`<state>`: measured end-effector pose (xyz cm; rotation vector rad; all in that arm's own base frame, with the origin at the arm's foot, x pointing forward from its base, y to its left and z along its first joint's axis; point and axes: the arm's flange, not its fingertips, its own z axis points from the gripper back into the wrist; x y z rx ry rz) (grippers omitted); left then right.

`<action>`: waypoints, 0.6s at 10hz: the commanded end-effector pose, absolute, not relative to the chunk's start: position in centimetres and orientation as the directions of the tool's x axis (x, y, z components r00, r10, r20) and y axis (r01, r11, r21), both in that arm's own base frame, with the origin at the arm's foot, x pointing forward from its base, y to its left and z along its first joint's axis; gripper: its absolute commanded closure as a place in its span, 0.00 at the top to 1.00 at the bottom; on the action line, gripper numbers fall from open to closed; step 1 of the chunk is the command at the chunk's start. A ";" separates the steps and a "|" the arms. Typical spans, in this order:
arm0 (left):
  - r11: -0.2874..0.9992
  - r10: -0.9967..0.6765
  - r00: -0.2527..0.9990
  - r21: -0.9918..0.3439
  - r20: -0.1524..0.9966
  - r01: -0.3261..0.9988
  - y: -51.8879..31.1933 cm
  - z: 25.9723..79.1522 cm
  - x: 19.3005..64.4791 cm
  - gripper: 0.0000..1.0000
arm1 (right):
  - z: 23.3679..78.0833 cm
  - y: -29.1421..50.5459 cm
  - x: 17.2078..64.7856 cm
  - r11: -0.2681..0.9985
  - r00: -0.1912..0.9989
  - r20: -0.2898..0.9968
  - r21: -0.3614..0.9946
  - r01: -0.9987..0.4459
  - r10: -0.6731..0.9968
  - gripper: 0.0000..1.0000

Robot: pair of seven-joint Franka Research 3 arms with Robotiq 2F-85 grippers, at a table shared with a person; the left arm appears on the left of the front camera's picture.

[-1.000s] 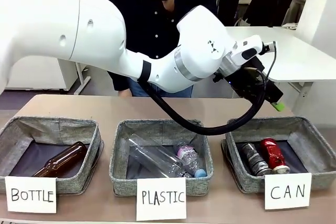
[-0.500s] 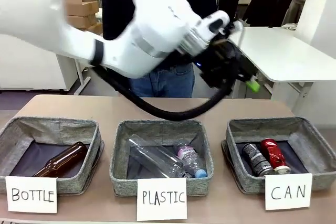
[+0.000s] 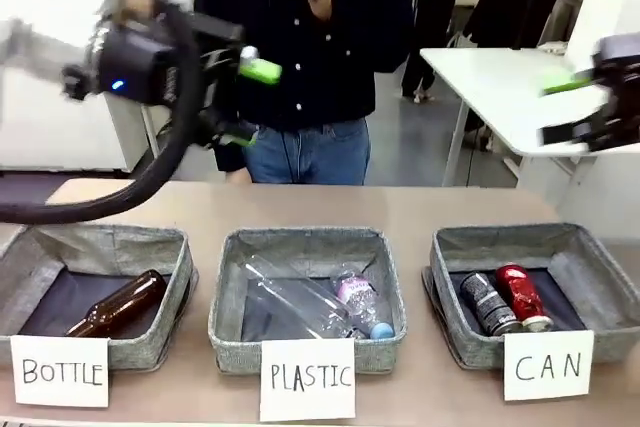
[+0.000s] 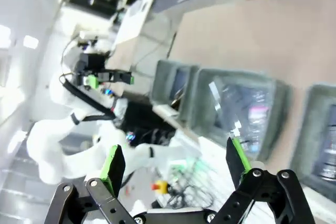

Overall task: Sort the can waste into the basket.
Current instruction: Pick up the can waste from the table and place it in the right Fabric basket.

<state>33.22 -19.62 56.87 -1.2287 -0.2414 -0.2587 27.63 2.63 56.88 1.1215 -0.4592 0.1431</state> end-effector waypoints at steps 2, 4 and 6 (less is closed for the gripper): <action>0.123 -0.002 0.982 -0.975 0.187 0.186 -11.3 53.1 32.7 1.00 | 50.9 11.9 27.3 0.350 0.984 0.156 0.929 -0.117 -0.084 1.00; -0.003 0.046 0.981 -0.982 0.187 0.187 -7.3 50.5 32.3 1.00 | 49.4 13.0 27.5 0.268 0.999 0.037 0.962 -0.042 0.024 1.00; 0.127 -0.007 0.984 -0.975 0.180 0.180 -10.0 52.8 32.3 1.00 | 52.8 12.5 29.9 0.343 0.987 0.157 0.930 -0.134 -0.042 1.00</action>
